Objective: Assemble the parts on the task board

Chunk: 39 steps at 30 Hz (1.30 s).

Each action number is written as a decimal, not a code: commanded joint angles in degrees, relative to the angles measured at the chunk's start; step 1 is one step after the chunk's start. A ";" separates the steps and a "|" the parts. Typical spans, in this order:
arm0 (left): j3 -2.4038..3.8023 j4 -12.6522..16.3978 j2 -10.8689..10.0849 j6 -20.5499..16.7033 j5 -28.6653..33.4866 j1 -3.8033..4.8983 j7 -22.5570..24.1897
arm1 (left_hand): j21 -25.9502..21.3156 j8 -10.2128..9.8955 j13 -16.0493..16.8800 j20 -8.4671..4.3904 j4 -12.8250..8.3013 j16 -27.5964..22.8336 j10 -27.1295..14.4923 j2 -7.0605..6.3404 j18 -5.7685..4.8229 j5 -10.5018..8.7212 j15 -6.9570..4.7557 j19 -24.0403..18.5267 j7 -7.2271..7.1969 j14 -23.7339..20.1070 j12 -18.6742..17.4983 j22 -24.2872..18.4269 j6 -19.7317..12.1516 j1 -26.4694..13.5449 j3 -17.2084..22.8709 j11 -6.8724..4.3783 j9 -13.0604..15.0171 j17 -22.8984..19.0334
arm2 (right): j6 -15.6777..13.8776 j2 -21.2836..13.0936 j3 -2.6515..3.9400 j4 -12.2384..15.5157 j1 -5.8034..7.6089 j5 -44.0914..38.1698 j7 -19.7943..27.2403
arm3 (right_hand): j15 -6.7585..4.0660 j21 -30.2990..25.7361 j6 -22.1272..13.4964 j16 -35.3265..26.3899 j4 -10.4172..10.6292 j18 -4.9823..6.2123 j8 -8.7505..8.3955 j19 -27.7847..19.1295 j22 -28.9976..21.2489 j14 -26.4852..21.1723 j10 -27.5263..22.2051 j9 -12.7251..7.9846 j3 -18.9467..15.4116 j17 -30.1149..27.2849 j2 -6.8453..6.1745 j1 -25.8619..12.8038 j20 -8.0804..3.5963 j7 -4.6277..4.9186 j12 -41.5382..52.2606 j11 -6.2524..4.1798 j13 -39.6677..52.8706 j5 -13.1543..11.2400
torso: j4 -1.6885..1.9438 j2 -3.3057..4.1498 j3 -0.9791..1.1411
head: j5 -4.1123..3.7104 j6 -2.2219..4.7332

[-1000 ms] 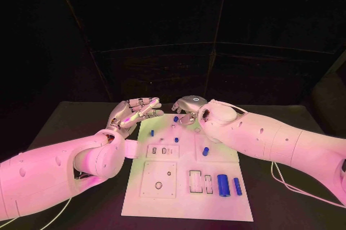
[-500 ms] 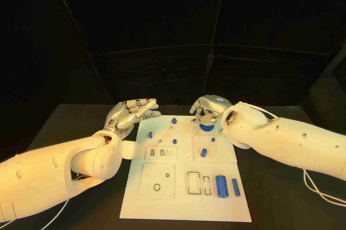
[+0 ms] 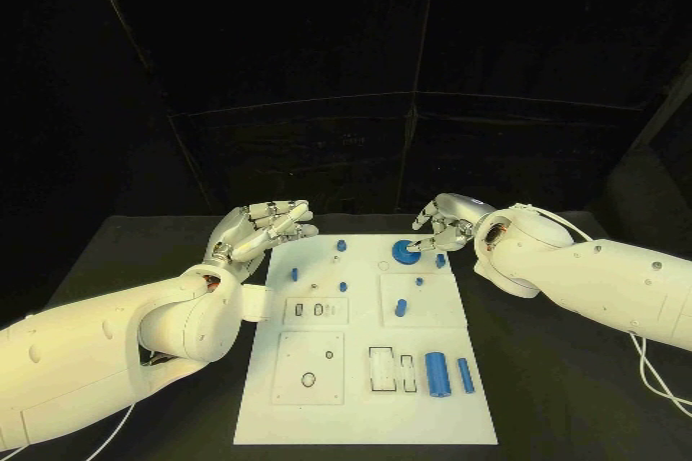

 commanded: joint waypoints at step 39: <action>0.02 -0.73 0.51 1.25 -0.43 0.05 -0.23 | 0.23 -0.23 -0.07 -0.03 -0.32 -0.24 0.13 0.63 0.88 -0.10 0.04 0.60 0.05 0.50 -0.37 -0.06 0.30 -0.10 0.00 0.08 -0.07 -0.08 | 9.11 5.70 0.03 -6.56 0.03 -3.48 -0.77 | 0.59 0.82 -0.65 2.68 -1.25 -0.77 2.66 1.07 1.70 3.88 2.10 0.02 -1.96 6.14 4.43 8.89 0.33 0.21 10.04 0.19 12.34 2.16 | 0.20 0.05 -0.10 | -0.16 -0.67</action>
